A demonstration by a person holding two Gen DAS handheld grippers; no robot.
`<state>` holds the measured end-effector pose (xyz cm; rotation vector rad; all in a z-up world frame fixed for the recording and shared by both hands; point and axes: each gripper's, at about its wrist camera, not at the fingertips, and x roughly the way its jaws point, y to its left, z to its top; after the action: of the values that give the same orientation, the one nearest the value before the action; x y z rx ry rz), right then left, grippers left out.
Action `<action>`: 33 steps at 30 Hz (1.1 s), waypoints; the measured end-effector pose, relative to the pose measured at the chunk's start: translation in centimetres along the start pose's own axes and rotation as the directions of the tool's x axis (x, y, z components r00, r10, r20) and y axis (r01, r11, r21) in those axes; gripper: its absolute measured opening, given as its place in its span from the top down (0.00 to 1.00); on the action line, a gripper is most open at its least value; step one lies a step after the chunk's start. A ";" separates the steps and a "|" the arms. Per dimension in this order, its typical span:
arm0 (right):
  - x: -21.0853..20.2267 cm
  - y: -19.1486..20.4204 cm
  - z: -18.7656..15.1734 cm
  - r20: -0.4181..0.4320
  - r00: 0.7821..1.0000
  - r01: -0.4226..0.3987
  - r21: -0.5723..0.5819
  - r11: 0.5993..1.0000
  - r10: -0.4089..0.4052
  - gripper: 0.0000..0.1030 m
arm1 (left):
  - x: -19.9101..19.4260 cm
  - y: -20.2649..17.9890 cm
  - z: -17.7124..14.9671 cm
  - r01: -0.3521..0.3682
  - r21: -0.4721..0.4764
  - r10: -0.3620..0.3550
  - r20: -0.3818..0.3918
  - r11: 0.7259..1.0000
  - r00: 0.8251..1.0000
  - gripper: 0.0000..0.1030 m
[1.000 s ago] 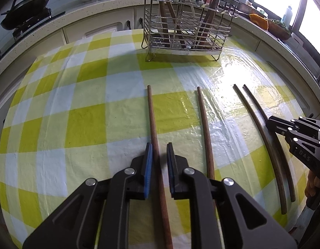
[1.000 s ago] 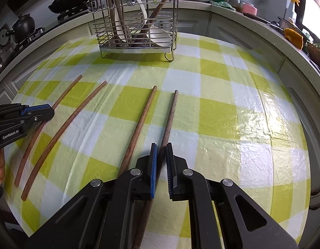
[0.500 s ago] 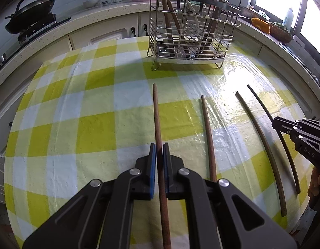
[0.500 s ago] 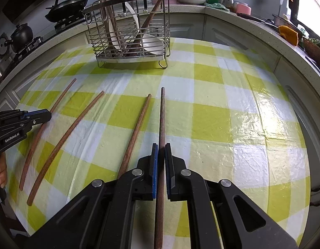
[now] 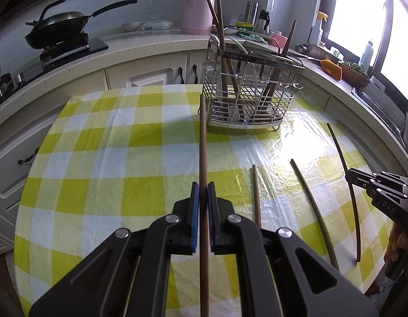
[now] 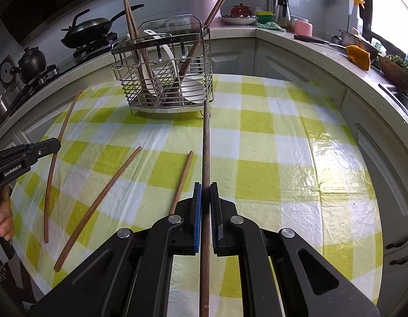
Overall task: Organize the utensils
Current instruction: 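Lift the chopstick upright with the left tool while the right tool lifts its chopstick upright, then carry the chopstick toward the wire rack with the left tool while the right tool carries its chopstick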
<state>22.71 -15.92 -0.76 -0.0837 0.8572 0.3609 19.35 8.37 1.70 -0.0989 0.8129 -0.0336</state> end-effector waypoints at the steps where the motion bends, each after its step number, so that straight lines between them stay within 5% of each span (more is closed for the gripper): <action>1: -0.2 0.0 0.1 0.004 1.000 0.000 0.001 1.000 0.000 0.94 | -0.3 0.0 0.2 0.000 -0.002 0.000 0.007 1.000 1.000 0.94; 33: -3.1 -0.1 1.6 0.067 0.998 0.003 0.012 1.000 -0.004 0.94 | -4.0 0.0 2.2 0.019 -0.006 -0.018 0.105 1.000 0.994 0.94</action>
<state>22.08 -16.57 2.66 -0.0617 0.7931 0.3533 18.14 8.79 6.09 -0.1143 0.7070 -0.0426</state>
